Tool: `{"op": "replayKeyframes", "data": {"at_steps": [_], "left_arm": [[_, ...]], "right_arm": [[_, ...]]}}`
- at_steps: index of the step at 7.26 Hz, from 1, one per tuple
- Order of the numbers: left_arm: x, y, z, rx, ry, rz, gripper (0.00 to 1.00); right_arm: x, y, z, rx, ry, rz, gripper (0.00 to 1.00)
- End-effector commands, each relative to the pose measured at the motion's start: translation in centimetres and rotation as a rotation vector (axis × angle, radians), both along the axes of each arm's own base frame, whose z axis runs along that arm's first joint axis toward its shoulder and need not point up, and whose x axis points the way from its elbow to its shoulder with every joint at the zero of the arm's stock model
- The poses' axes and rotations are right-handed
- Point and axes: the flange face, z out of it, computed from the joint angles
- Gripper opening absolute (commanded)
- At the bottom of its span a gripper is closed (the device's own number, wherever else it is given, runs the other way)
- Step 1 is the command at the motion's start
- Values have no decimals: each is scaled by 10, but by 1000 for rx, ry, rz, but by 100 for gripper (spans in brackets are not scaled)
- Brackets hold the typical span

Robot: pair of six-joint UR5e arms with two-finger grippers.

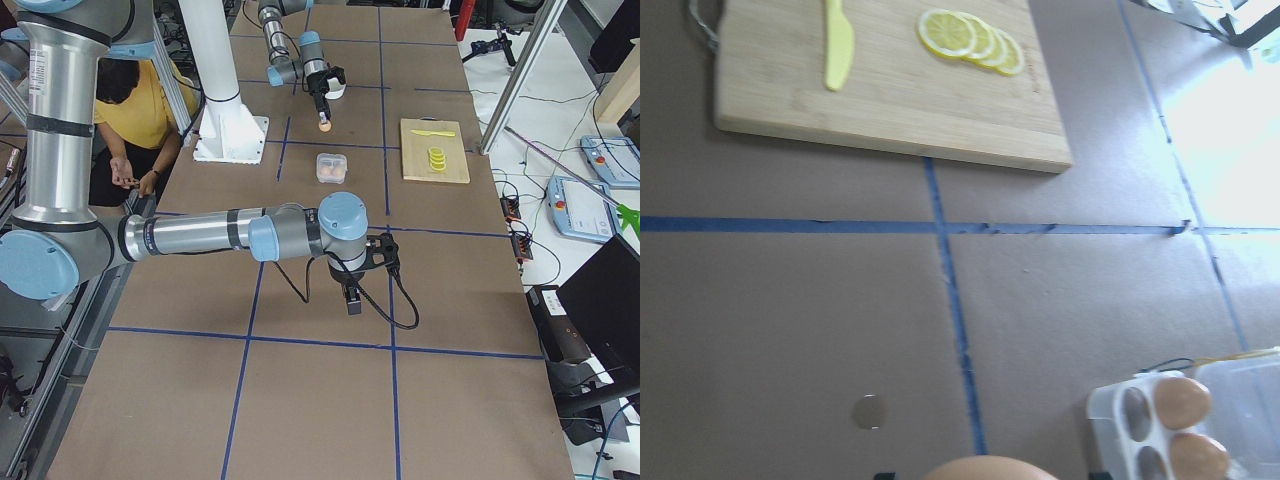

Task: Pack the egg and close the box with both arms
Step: 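Lower the egg into an empty slot of the clear carton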

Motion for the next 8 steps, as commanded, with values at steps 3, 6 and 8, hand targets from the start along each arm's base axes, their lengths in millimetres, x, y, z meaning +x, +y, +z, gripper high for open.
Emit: {"op": "replayKeyframes", "data": {"at_steps": [3, 6, 8], "left_arm": [[32, -1, 4, -87, -17, 2, 28], [41, -1, 10, -93, -34, 4, 32], [40, -2, 6, -146, -10, 11, 35]], "right_arm": [[0, 0, 0, -1, 1, 0, 100], [0, -1, -1, 3, 1, 0, 100], [0, -1, -1, 3, 1, 0, 100]]}}
